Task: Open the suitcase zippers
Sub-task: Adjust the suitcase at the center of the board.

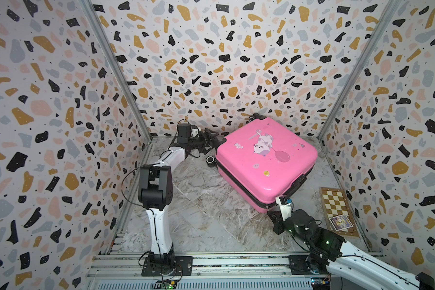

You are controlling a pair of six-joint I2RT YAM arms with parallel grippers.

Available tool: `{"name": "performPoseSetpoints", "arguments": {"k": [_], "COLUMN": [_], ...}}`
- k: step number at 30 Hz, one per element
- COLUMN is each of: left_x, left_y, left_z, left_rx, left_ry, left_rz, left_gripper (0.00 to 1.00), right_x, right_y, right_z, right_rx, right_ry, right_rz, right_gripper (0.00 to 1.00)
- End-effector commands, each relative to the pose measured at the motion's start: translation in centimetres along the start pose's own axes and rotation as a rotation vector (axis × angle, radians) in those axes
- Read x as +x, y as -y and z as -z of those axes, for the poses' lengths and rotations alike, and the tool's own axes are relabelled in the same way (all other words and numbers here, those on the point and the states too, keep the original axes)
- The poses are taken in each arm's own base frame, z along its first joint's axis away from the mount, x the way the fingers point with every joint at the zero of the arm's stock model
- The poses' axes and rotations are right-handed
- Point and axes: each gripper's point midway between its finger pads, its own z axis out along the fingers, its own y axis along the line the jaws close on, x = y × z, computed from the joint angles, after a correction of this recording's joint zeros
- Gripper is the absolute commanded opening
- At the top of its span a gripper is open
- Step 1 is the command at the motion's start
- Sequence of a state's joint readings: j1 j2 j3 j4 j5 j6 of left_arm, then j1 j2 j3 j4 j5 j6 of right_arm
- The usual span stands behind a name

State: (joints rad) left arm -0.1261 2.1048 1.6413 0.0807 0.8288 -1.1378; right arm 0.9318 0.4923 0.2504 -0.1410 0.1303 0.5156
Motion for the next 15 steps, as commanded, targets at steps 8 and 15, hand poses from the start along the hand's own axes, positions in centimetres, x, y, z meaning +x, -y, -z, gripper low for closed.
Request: {"name": "performPoseSetpoints", "arguments": {"k": [8,15], "left_x": [1.4,3.4], "left_y": [2.1,0.9], "left_z": [1.0,4.9], "left_rx": [0.118,0.044], "left_ry": [0.044,0.142], "left_rz": [-0.08,-0.111], "left_gripper": [0.41,0.37], "right_x": [-2.1,-1.8], "right_y": [-3.3,-4.4], "right_z": [1.5,1.6], "right_rx": [-0.133,-0.184], "right_ry": [0.002,-0.024], "right_rz": [0.009,0.035], "right_gripper": [0.0,0.0]}}
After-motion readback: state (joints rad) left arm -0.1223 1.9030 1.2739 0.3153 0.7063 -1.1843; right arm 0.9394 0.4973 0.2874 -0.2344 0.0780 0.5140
